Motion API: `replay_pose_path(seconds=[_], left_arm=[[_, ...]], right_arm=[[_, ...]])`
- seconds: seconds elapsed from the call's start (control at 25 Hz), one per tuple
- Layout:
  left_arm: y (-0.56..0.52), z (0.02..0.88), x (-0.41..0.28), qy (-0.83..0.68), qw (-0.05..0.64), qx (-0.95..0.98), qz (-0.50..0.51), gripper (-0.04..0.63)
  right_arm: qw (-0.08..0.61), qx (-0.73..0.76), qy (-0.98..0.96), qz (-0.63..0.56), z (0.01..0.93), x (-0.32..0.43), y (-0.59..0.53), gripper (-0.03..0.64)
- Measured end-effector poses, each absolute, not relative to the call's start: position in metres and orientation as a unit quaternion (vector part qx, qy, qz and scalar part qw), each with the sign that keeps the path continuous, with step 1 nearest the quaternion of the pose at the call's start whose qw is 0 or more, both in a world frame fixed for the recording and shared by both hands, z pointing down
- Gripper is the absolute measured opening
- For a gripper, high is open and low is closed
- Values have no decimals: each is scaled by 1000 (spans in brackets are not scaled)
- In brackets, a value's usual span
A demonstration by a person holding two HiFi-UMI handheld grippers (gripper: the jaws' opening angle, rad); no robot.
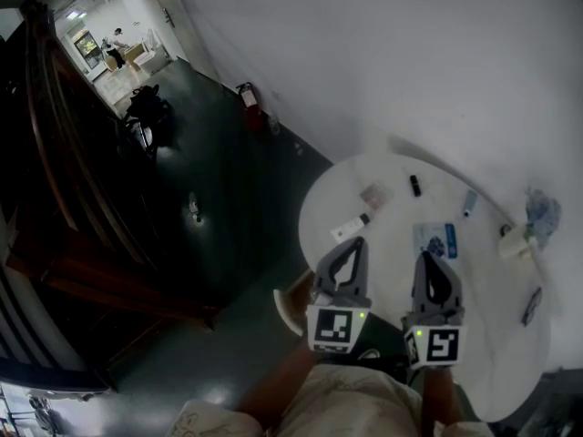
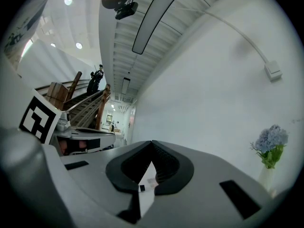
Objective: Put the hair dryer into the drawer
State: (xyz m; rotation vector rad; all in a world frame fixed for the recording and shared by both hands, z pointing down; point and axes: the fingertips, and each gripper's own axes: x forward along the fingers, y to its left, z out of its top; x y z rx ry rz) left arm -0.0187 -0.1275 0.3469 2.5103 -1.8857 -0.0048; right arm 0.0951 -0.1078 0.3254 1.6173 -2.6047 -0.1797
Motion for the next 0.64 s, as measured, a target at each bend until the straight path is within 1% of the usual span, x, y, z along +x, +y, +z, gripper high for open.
replay_pose_path(seconds=[0.64], left_arm=[[-126,346,-33,-612,8,790,-17,2]], right_arm=[[41,530,-845,-51,333,90,-109,6]])
